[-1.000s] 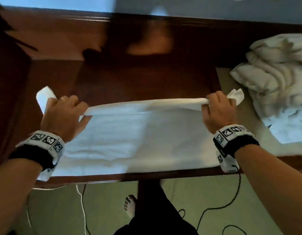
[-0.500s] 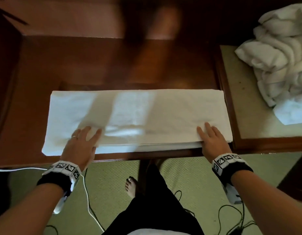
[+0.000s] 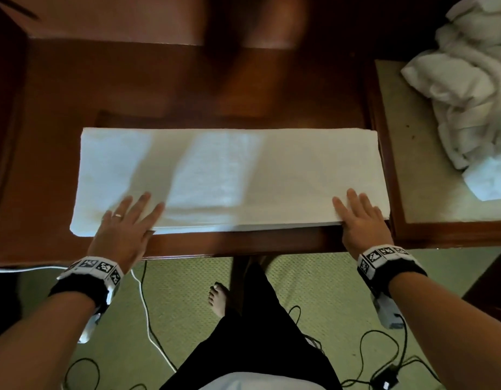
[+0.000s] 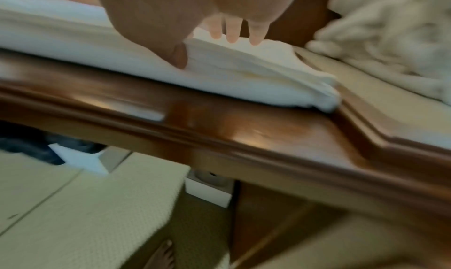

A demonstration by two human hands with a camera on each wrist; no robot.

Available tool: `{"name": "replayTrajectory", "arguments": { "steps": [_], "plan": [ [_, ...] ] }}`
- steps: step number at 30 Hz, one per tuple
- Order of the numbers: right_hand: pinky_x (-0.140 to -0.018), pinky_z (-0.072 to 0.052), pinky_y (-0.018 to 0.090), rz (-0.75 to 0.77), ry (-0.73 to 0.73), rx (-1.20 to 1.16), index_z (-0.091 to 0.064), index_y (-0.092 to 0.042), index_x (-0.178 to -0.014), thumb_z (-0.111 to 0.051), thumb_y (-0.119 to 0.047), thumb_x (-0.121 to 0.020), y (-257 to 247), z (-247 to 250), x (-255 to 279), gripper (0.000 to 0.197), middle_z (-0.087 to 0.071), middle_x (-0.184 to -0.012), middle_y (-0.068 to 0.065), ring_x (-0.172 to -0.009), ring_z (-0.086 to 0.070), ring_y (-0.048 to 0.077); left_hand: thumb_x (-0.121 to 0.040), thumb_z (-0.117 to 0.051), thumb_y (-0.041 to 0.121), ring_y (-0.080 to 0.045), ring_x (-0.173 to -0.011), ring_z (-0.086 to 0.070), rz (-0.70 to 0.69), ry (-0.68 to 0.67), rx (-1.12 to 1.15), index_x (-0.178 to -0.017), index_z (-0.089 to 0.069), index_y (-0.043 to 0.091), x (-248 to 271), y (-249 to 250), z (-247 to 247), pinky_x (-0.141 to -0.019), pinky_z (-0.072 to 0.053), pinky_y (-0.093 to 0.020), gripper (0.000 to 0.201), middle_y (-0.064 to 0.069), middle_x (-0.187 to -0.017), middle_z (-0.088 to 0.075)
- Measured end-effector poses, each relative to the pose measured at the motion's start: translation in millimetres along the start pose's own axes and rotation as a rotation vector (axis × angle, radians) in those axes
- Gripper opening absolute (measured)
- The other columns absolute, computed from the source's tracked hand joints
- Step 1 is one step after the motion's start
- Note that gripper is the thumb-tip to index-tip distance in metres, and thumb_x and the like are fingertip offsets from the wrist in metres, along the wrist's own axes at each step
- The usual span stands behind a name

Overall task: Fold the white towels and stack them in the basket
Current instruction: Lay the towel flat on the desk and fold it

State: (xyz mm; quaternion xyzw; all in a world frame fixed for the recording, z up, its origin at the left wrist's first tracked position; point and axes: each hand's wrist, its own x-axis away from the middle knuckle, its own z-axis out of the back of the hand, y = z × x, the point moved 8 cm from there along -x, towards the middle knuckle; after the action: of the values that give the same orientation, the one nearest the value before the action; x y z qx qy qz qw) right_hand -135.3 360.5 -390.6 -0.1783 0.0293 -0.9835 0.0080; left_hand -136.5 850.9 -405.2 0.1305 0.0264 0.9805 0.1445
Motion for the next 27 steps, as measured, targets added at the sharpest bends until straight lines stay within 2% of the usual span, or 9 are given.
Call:
{"name": "replayTrajectory", "arguments": {
  "steps": [5, 9, 12, 15, 17, 19, 21, 23, 27],
  "plan": [
    [-0.107, -0.039, 0.059, 0.344, 0.169, 0.051, -0.050, -0.010, -0.141, -0.063, -0.007, -0.080, -91, 11, -5, 0.062, -0.040, -0.152, 0.020, -0.139, -0.039, 0.042, -0.090, -0.045, 0.019, -0.046, -0.136, -0.043, 0.043, 0.063, -0.070, -0.151, -0.042, 0.010, 3, -26, 14, -0.107, -0.036, -0.064, 0.061, -0.020, -0.155, -0.040],
    [-0.095, -0.051, 0.055, 0.501, 0.152, 0.028, -0.060, -0.009, -0.129, -0.058, -0.004, -0.083, -108, 8, -4, 0.046, -0.053, -0.141, 0.019, -0.128, -0.052, 0.042, -0.089, -0.051, 0.003, -0.035, -0.149, -0.025, 0.128, -0.090, -0.122, -0.159, -0.023, 0.026, 22, -63, 6, -0.122, 0.005, -0.050, 0.079, -0.006, -0.166, -0.020],
    [-0.094, -0.053, 0.050, 0.536, 0.153, 0.034, -0.064, -0.009, -0.124, -0.052, -0.017, -0.089, -97, 10, 11, 0.038, -0.056, -0.140, 0.013, -0.126, -0.054, 0.038, -0.098, -0.042, 0.020, -0.034, -0.148, -0.030, 0.149, -0.201, -0.068, -0.158, -0.026, 0.026, 34, -59, 3, -0.120, -0.019, -0.059, 0.062, -0.004, -0.166, -0.016],
    [-0.077, -0.055, 0.044, 0.515, 0.216, -0.038, -0.071, -0.008, -0.100, -0.047, -0.029, -0.089, -114, 27, 3, 0.033, -0.067, -0.119, 0.013, -0.100, -0.063, 0.038, -0.090, -0.034, 0.044, -0.033, -0.130, -0.054, 0.208, -0.059, 0.058, -0.131, -0.065, 0.015, 21, -41, 34, -0.115, -0.023, -0.062, 0.059, -0.012, -0.145, -0.055],
    [-0.073, -0.053, 0.044, 0.460, 0.257, -0.075, -0.069, -0.007, -0.100, -0.045, -0.032, -0.090, -139, 37, -14, 0.036, -0.065, -0.116, 0.014, -0.095, -0.061, 0.039, -0.090, -0.029, 0.047, -0.035, -0.123, -0.058, 0.160, 0.049, 0.091, -0.123, -0.066, 0.011, 1, -15, 50, -0.112, -0.029, -0.062, 0.062, -0.016, -0.135, -0.062],
    [-0.091, -0.050, 0.051, 0.369, 0.184, -0.065, -0.060, -0.014, -0.127, -0.040, -0.040, -0.095, -170, 35, -28, 0.045, -0.051, -0.140, 0.016, -0.119, -0.052, 0.040, -0.098, -0.026, 0.050, -0.035, -0.134, -0.050, 0.099, 0.043, 0.114, -0.140, -0.054, 0.013, -24, 21, 50, -0.115, -0.030, -0.060, 0.063, -0.015, -0.147, -0.051],
    [-0.114, -0.025, 0.056, 0.256, -0.016, 0.000, -0.022, -0.031, -0.154, -0.031, -0.055, -0.099, -189, 11, -37, 0.060, -0.009, -0.164, 0.010, -0.148, -0.015, 0.038, -0.101, -0.016, 0.056, -0.031, -0.150, -0.027, 0.065, -0.072, 0.094, -0.157, -0.027, 0.023, -42, 53, 31, -0.121, -0.022, -0.057, 0.066, -0.008, -0.165, -0.024],
    [-0.116, -0.001, 0.062, 0.193, -0.150, 0.045, 0.013, -0.044, -0.152, -0.022, -0.072, -0.094, -194, -13, -36, 0.074, 0.026, -0.162, 0.000, -0.148, 0.019, 0.037, -0.097, -0.003, 0.065, -0.031, -0.155, -0.008, 0.056, -0.139, 0.026, -0.160, -0.004, 0.032, -46, 62, 9, -0.121, -0.015, -0.061, 0.072, -0.003, -0.169, 0.001],
    [-0.111, 0.004, 0.073, 0.240, -0.204, 0.129, 0.026, -0.046, -0.147, -0.025, -0.091, -0.075, -187, -29, -24, 0.100, 0.041, -0.155, -0.001, -0.142, 0.032, 0.041, -0.083, 0.006, 0.083, -0.029, -0.152, 0.021, 0.291, -0.210, 0.099, -0.152, 0.025, 0.044, -13, -8, -14, -0.117, 0.003, -0.064, 0.082, 0.008, -0.160, 0.035]
  ]
}}
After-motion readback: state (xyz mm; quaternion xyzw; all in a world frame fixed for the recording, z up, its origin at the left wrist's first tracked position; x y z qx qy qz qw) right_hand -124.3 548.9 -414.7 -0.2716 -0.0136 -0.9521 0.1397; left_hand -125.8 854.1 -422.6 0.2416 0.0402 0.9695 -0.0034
